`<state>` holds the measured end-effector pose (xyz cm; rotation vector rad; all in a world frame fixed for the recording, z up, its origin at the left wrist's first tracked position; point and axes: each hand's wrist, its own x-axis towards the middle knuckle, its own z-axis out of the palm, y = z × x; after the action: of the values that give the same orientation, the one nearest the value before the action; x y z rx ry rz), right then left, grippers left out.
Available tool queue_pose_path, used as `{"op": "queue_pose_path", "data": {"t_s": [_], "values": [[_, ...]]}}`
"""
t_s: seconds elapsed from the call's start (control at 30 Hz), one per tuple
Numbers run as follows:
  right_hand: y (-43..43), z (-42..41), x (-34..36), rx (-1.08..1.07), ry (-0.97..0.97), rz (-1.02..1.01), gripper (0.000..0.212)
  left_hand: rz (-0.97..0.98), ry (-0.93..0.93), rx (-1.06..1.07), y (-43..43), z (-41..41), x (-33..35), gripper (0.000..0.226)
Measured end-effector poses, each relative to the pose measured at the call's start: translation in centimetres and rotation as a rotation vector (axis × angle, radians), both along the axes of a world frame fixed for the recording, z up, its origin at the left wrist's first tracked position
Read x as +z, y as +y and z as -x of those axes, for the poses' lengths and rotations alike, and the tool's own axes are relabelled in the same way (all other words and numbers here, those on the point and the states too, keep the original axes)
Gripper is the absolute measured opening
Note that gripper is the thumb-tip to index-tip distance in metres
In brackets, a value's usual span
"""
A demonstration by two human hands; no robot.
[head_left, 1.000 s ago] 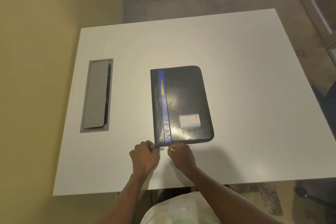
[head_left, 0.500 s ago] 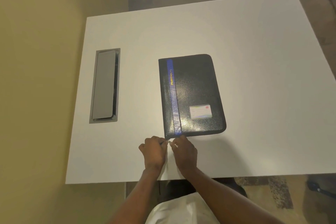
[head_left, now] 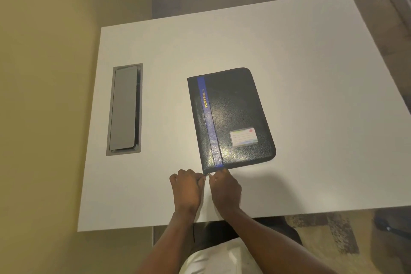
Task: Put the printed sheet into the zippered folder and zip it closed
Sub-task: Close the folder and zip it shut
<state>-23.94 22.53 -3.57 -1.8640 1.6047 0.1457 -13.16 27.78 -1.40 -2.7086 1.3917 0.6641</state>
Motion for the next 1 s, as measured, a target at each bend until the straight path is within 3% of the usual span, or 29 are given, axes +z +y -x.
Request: {"op": "queue_pose_path", "data": {"t_s": [0.17, 0.43, 0.67, 0.77, 0.87, 0.93, 1.0], "values": [[-0.9, 1.4, 0.2, -0.168, 0.039, 0.02, 0.029, -0.039, -0.09, -0.092, 0.3, 0.3, -0.2, 0.034], [-4.3, 8.3, -0.1, -0.435, -0.107, 0.199, 0.013, 0.019, -0.144, -0.108, 0.5, -0.3, -0.5, 0.023], [-6.6, 11.8, -0.6, -0.244, -0.058, 0.313, 0.01, 0.027, -0.186, -0.213, 0.2, -1.6, -0.7, 0.019], [-6.1, 11.4, -0.9, -0.319, -0.075, 0.32, 0.012, 0.018, -0.163, -0.221, 0.1, -1.3, -0.6, 0.02], [-5.1, 10.2, -1.0, -0.477, -0.149, 0.227, 0.016, 0.162, -0.147, -0.2, -0.1, -0.3, -0.4, 0.006], [-4.6, 9.7, -1.0, -0.5, -0.217, 0.181, 0.013, 0.239, -0.076, -0.237, -1.5, 1.7, -0.3, 0.033], [-4.4, 9.9, -1.2, -0.383, -0.209, 0.232, 0.007, 0.195, -0.006, -0.346, -4.0, 3.9, -0.6, 0.064]]}}
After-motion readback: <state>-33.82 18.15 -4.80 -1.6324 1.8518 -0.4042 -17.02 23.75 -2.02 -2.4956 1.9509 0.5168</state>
